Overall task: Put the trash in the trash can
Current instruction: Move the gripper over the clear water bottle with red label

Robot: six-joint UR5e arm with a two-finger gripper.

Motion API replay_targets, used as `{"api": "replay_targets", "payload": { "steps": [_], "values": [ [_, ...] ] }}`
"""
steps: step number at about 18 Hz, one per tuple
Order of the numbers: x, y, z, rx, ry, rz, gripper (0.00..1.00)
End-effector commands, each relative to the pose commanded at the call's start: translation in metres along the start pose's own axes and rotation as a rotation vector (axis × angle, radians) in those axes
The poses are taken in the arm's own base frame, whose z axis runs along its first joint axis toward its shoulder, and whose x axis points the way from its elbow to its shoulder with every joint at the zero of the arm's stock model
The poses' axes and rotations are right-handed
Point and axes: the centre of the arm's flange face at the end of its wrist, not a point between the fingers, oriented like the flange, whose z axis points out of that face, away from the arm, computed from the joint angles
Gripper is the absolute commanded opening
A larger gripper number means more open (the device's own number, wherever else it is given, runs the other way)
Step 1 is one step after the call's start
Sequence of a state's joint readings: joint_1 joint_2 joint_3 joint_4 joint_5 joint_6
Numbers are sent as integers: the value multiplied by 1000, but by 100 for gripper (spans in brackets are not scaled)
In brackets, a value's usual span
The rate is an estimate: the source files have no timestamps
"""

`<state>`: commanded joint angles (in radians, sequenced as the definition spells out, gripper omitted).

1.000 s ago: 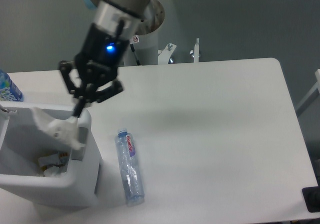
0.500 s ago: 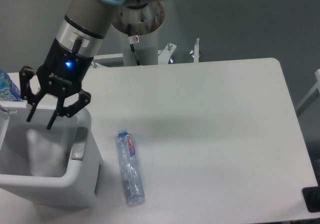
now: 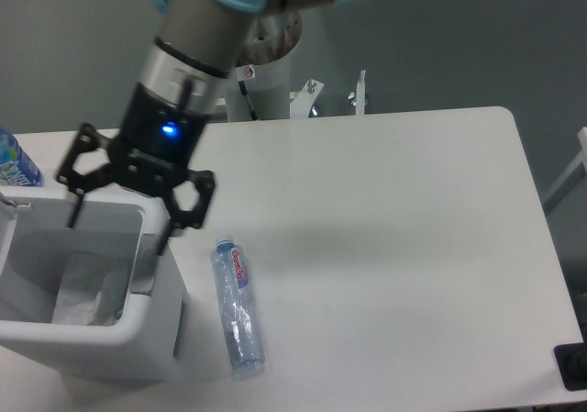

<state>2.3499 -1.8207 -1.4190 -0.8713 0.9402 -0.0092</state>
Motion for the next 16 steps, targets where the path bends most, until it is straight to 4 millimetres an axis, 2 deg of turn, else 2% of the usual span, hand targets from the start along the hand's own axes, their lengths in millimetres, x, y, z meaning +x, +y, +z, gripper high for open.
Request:
{"api": "replay_targets", "payload": {
  "steps": [4,7,13,16],
  "values": [
    [-43,-5,6,-7,-178,-24,100],
    [-86,-4,23,-33,-224,-68,100],
    [-146,13,89,-159,-301,1,100],
    [-169,22,121,-203,-297,-19,100]
  ]
}}
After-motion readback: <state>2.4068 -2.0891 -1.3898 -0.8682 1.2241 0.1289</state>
